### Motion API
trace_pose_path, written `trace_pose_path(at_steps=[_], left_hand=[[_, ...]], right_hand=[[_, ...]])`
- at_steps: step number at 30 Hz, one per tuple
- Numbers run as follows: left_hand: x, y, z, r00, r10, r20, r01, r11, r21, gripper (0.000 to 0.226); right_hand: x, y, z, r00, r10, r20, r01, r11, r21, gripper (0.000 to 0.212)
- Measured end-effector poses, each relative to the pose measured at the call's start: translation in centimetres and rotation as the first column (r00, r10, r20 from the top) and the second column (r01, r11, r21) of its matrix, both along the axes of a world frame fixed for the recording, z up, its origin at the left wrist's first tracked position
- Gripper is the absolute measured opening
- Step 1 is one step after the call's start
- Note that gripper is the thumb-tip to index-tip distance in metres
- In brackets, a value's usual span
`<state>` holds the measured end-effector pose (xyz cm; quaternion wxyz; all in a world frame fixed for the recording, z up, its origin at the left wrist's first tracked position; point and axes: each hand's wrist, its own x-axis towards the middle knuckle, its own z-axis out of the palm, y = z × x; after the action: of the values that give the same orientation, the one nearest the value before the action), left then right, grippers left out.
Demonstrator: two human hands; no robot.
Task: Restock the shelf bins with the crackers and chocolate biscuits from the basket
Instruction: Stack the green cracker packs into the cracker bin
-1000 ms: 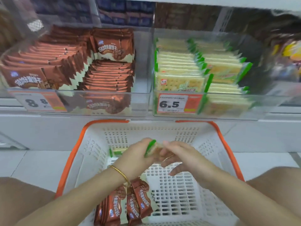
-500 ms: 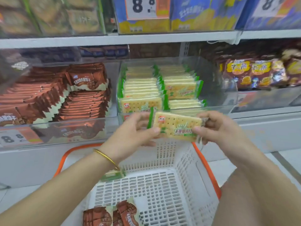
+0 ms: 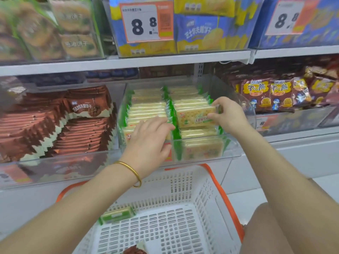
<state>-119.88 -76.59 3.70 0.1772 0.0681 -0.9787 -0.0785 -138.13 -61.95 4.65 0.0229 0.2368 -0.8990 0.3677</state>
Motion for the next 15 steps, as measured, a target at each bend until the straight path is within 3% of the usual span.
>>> trace_pose_path(at_steps=[9, 15], left_hand=[[0.0, -0.3, -0.5, 1.0, -0.024, 0.001, 0.024, 1.0, -0.004, 0.045], [1.3, -0.8, -1.1, 0.984, -0.113, -0.135, 0.111, 0.994, -0.027, 0.035]], right_hand=[[-0.7, -2.0, -0.4, 0.98, -0.099, 0.174, 0.114, 0.99, -0.08, 0.051], [0.5, -1.5, 0.0, 0.98, -0.192, 0.051, 0.195, 0.979, -0.063, 0.057]])
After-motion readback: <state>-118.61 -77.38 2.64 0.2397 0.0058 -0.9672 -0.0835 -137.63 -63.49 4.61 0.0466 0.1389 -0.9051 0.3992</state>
